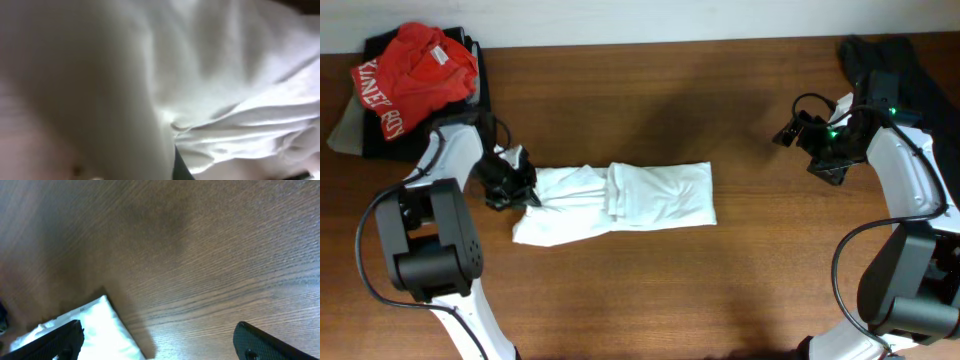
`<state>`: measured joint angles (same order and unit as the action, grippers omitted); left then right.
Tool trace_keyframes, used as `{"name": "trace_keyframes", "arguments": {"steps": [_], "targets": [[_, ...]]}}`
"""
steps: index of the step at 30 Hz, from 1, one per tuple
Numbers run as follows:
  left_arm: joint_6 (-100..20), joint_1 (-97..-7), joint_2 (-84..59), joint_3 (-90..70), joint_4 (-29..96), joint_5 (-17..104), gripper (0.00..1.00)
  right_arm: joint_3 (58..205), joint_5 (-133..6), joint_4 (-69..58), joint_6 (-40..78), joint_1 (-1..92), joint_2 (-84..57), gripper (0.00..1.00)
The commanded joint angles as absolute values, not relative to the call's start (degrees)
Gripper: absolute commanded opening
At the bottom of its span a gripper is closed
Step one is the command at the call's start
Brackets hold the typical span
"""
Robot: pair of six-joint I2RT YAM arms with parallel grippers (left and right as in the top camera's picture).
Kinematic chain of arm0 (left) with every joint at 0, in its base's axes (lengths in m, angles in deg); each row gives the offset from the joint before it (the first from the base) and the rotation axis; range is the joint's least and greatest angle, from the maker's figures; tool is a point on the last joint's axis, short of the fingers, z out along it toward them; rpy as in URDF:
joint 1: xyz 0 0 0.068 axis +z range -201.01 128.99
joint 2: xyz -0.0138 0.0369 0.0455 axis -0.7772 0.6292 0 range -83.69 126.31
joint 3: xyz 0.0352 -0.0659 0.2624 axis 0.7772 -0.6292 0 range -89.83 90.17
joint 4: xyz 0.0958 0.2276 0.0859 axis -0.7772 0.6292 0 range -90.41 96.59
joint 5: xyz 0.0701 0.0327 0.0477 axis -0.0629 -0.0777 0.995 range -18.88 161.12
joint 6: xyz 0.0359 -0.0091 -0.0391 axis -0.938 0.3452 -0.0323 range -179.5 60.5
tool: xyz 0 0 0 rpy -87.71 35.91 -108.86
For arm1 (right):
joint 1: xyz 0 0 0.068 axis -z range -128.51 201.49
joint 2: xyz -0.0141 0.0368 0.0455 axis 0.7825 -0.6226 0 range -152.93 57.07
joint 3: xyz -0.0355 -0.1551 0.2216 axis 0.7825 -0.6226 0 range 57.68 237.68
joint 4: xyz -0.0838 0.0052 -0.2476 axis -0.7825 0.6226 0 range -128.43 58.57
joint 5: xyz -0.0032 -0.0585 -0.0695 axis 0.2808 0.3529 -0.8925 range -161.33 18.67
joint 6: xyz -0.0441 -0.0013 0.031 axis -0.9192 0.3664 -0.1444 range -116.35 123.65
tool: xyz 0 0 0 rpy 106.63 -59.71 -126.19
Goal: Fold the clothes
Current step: 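Move the left gripper to the strip's left end and grasp it, then lift the left end with the left gripper and fold it rightward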
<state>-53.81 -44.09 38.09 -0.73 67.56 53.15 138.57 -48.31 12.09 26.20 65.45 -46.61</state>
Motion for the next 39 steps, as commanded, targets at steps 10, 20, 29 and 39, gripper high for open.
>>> {"name": "trace_keyframes", "arguments": {"steps": [10,20,29,39], "targets": [[-49.8,-48.3,38.0,18.7,81.2,60.8,0.01,139.6,-48.7,12.1,26.6,65.6,-46.4,0.99],[-49.2,-61.2,36.6,19.1,81.1,64.6,0.01,139.6,-48.7,12.1,26.6,65.6,-46.4,0.99],[-45.1,-66.6,35.9,21.7,82.7,72.6,0.01,139.6,-48.7,12.1,26.6,65.6,-46.4,0.99],[-45.2,-67.8,35.6,32.5,88.7,73.1,0.01,139.6,-48.7,12.1,26.6,65.6,-46.4,0.99]]}}
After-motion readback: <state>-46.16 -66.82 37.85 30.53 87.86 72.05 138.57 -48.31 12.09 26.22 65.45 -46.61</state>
